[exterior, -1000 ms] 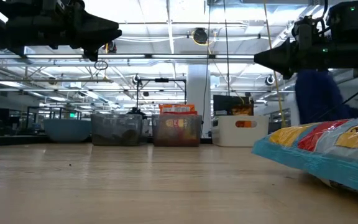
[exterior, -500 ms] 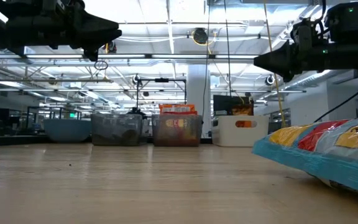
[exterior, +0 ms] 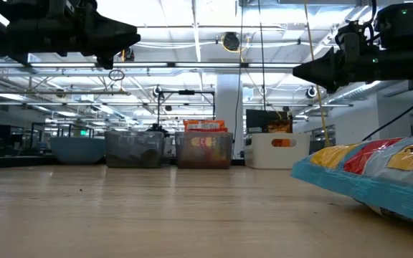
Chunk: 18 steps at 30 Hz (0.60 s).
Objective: Pick & Place Food Item
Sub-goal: Put the blue noodle pack into the right black bin
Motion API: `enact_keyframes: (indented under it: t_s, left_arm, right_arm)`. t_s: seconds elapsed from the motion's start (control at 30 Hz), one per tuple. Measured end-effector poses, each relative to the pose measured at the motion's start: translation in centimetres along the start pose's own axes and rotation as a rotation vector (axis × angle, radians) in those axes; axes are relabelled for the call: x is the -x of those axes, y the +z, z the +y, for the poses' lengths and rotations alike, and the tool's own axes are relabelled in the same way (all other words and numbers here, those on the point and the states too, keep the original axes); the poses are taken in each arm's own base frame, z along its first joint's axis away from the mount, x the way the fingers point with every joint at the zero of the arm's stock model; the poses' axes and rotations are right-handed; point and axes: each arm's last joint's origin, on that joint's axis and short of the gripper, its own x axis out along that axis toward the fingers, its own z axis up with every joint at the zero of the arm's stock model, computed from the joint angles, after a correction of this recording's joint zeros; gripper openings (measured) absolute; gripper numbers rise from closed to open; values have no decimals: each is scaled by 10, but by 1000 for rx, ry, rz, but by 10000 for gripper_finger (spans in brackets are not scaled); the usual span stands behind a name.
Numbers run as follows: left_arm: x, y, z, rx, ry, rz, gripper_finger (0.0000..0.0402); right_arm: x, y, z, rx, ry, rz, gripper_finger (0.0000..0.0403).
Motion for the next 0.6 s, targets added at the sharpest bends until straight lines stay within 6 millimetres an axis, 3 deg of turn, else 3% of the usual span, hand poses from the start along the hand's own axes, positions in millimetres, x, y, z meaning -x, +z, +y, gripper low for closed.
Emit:
enact_keyframes:
  t_s: [0.6]
  left_arm:
    - [0, 1, 2, 91, 66, -10, 111]
  right_arm:
    - [0, 0, 0, 0, 0, 0, 73]
